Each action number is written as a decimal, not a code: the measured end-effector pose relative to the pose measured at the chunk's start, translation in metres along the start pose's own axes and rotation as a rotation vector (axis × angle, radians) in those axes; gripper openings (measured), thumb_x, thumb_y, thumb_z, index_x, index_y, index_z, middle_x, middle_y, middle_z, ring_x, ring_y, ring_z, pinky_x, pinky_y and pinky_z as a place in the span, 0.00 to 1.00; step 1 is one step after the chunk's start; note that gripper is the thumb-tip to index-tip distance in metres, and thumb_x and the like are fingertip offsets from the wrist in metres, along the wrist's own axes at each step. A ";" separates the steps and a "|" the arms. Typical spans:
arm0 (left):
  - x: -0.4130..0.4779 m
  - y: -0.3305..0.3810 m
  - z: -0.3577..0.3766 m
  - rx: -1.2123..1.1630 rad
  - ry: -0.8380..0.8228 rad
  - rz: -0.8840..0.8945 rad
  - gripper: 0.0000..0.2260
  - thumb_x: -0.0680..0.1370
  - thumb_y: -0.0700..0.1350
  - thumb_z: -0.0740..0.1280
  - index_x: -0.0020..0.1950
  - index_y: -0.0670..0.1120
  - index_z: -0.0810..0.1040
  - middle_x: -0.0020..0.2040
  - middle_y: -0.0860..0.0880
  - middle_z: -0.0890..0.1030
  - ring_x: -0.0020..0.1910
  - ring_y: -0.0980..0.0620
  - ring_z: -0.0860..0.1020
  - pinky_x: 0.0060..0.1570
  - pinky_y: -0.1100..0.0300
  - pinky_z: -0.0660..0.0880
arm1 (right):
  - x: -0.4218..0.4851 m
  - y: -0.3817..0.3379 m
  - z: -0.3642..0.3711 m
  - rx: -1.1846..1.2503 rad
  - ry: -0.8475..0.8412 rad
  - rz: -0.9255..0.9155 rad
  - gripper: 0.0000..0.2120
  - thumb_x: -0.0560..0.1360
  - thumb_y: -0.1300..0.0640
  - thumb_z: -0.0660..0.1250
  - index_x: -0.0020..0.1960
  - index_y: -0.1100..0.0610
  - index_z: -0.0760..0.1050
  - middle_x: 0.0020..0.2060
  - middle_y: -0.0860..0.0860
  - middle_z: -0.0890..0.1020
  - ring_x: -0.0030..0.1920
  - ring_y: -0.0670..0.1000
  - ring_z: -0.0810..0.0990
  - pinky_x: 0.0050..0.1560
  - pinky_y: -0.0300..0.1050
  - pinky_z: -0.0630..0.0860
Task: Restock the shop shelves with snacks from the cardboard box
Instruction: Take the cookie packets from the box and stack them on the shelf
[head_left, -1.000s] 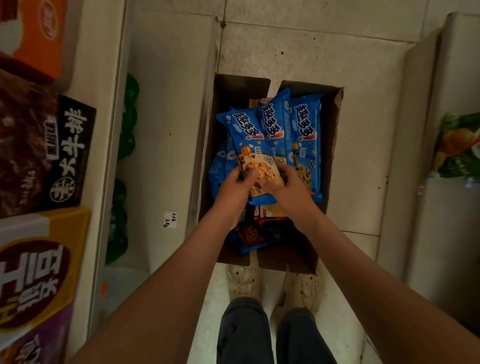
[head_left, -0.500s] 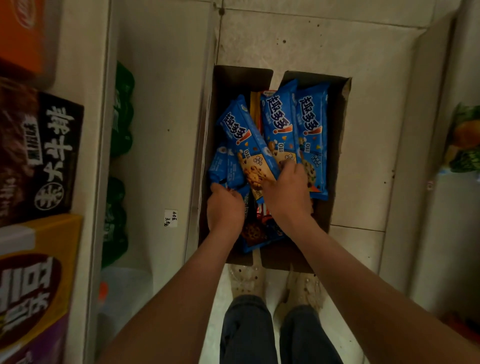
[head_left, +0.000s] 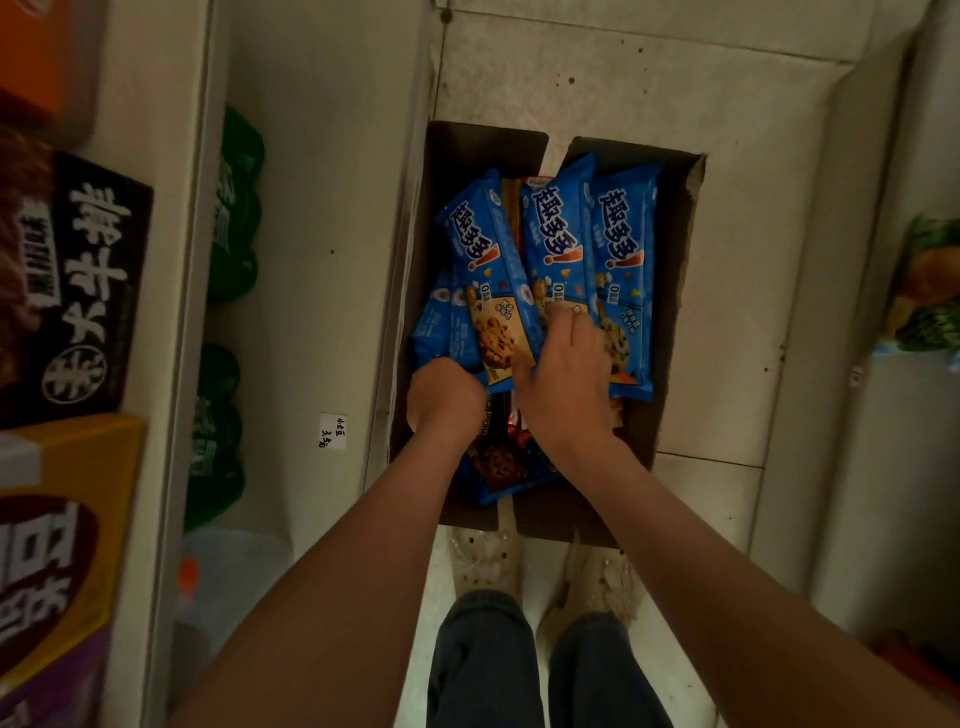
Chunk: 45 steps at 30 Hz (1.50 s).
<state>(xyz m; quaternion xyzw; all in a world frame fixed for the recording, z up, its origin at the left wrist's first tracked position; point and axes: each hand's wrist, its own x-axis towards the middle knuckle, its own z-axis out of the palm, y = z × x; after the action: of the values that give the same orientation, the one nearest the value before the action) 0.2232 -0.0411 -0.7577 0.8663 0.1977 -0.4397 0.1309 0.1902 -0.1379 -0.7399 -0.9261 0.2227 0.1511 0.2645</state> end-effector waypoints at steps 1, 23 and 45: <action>0.000 -0.002 0.000 -0.051 0.011 0.009 0.11 0.80 0.41 0.59 0.56 0.37 0.76 0.55 0.40 0.79 0.53 0.44 0.77 0.35 0.59 0.67 | -0.002 -0.001 0.000 -0.009 0.000 -0.017 0.25 0.75 0.56 0.66 0.70 0.60 0.63 0.60 0.56 0.70 0.62 0.57 0.68 0.61 0.52 0.67; -0.085 -0.016 -0.026 -0.751 0.275 0.277 0.16 0.76 0.40 0.62 0.30 0.48 0.61 0.28 0.53 0.64 0.26 0.58 0.62 0.28 0.64 0.59 | -0.004 -0.047 -0.032 1.036 -0.621 0.689 0.25 0.74 0.45 0.66 0.67 0.51 0.64 0.56 0.50 0.72 0.56 0.55 0.74 0.57 0.54 0.75; -0.069 -0.032 0.012 -0.934 -0.152 -0.207 0.28 0.76 0.67 0.54 0.59 0.46 0.75 0.55 0.44 0.81 0.49 0.47 0.80 0.52 0.51 0.77 | -0.048 0.020 -0.044 1.641 -0.672 0.824 0.17 0.70 0.51 0.64 0.55 0.58 0.76 0.43 0.55 0.83 0.41 0.54 0.83 0.43 0.49 0.77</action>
<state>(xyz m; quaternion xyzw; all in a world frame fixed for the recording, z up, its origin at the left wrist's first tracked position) 0.1635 -0.0335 -0.7097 0.6561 0.4491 -0.3768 0.4752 0.1467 -0.1617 -0.6939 -0.2128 0.4779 0.2857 0.8030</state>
